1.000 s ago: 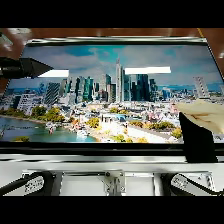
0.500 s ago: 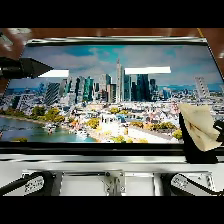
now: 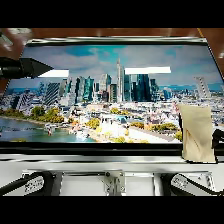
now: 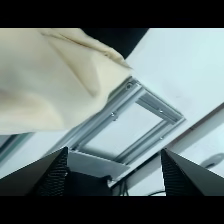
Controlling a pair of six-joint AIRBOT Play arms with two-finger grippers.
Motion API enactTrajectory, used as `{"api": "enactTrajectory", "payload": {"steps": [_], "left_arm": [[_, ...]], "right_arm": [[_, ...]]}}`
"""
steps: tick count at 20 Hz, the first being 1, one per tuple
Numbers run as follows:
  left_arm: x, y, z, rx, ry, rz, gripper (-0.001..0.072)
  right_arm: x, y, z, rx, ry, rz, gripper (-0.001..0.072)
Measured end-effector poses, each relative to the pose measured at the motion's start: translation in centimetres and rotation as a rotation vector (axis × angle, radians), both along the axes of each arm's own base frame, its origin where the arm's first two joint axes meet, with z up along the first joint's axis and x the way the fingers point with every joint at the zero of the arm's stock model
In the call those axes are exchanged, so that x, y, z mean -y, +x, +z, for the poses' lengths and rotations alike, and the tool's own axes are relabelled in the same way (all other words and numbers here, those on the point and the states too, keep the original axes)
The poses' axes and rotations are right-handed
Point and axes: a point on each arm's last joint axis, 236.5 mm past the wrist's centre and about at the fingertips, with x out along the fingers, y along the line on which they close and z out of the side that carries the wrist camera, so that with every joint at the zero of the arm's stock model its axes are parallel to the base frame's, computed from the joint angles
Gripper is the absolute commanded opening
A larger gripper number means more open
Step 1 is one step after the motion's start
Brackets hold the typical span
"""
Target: Fold the shirts.
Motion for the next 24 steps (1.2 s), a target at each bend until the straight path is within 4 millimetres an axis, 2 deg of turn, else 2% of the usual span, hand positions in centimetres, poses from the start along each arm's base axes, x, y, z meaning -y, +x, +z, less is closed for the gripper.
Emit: {"api": "enactTrajectory", "payload": {"steps": [2, 4, 6, 7, 8, 9, 10, 11, 12, 14, 16, 17, 21, 24], "left_arm": [[-0.2, 0.5, 0.1, 0.009, -0.001, 0.018, 0.0035], [-0.7, 1.3, -0.3, 0.023, 0.029, 0.052, 0.0034], [-1.0, 1.9, -1.9, 0.016, 0.132, 0.076, 0.0034], [-1.1, 1.9, -3.3, -0.009, 0.208, 0.084, 0.0034], [-1.2, 2.0, -4.9, -0.04, 0.307, 0.09, 0.0035], [-1.4, 1.9, -6.5, -0.073, 0.415, 0.089, 0.0037], [-1.3, 1.6, -7.9, -0.108, 0.513, 0.077, 0.0126], [-1.2, 1.2, -9.3, -0.144, 0.611, 0.059, 0.0383], [-0.9, 0.8, -10.6, -0.182, 0.685, 0.035, 0.0635], [0.1, 0.0, -13.0, -0.254, 0.792, -0.004, 0.065], [1.0, -0.5, -14.5, -0.3, 0.851, -0.019, 0.065], [1.3, -0.5, -14.9, -0.308, 0.866, -0.018, 0.065], [1.8, -0.1, -15.6, -0.314, 0.89, -0.002, 0.0651], [2.1, 0.0, -15.7, -0.313, 0.894, 0.001, 0.065]], "right_arm": [[0.9, 0.4, 1.6, -0.001, -0.02, 0.044, 0.0693], [2.2, 2.9, 4.0, 0.07, -0.081, 0.109, 0.0692], [2.7, 7.6, 7.0, 0.211, -0.165, 0.202, 0.0692], [2.0, 10.8, 8.6, 0.311, -0.195, 0.265, 0.0692], [0.5, 14.0, 9.6, 0.411, -0.199, 0.325, 0.0693], [-1.9, 17.0, 10.5, 0.507, -0.181, 0.387, 0.0693], [-5.2, 20.1, 11.1, 0.602, -0.14, 0.46, 0.0693], [-8.7, 22.4, 11.3, 0.671, -0.094, 0.53, 0.0693], [-12.0, 23.9, 11.2, 0.714, -0.048, 0.586, 0.0693], [-17.4, 25.2, 10.1, 0.743, 0.037, 0.665, 0.0693], [-21.0, 25.3, 8.6, 0.742, 0.105, 0.704, 0.0693], [-22.1, 25.1, 7.9, 0.735, 0.127, 0.715, 0.0693], [-23.7, 24.9, 6.7, 0.721, 0.15, 0.743, 0.0693], [-23.8, 24.9, 6.4, 0.718, 0.146, 0.749, 0.0693]]}}
